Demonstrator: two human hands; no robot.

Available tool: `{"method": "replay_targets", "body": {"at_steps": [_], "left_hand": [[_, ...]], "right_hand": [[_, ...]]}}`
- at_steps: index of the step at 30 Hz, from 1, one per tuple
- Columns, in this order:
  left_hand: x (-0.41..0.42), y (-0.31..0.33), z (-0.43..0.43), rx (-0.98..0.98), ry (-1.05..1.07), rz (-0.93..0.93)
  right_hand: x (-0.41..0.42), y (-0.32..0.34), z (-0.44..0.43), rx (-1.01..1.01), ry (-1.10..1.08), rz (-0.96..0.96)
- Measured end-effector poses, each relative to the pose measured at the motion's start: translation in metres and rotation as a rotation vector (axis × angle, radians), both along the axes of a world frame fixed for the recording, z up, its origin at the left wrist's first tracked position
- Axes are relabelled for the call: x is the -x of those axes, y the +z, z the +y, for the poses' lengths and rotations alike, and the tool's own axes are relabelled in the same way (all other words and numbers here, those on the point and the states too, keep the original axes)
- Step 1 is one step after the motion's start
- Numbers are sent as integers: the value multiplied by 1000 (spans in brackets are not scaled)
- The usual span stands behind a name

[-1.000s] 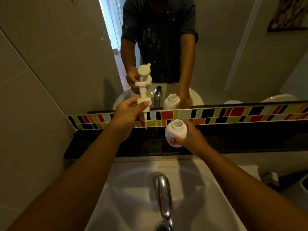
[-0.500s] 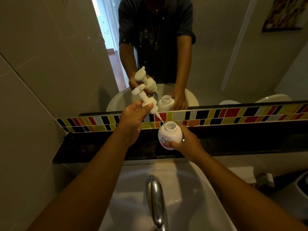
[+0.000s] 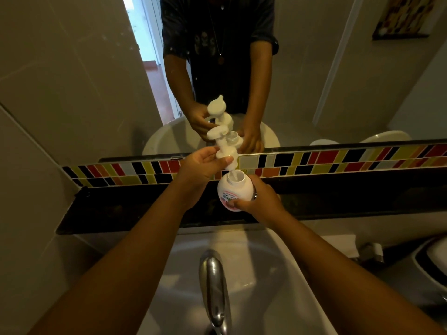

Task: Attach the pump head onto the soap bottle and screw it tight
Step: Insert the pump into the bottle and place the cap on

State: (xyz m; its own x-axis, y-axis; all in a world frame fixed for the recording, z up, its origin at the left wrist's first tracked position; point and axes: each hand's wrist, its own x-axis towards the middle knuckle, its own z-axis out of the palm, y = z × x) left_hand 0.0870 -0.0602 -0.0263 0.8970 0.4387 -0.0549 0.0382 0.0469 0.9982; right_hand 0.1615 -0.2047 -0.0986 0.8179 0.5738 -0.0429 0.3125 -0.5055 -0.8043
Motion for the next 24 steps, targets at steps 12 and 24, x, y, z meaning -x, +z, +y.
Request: {"method": "replay_targets", "body": {"at_steps": [12, 24], "left_hand": [[-2, -21, -7, -165, -127, 124], [6, -39, 9, -171, -184, 201]], "right_hand": [[-2, -2, 1, 49, -5, 4], [-15, 19, -24, -16, 76, 125]]}}
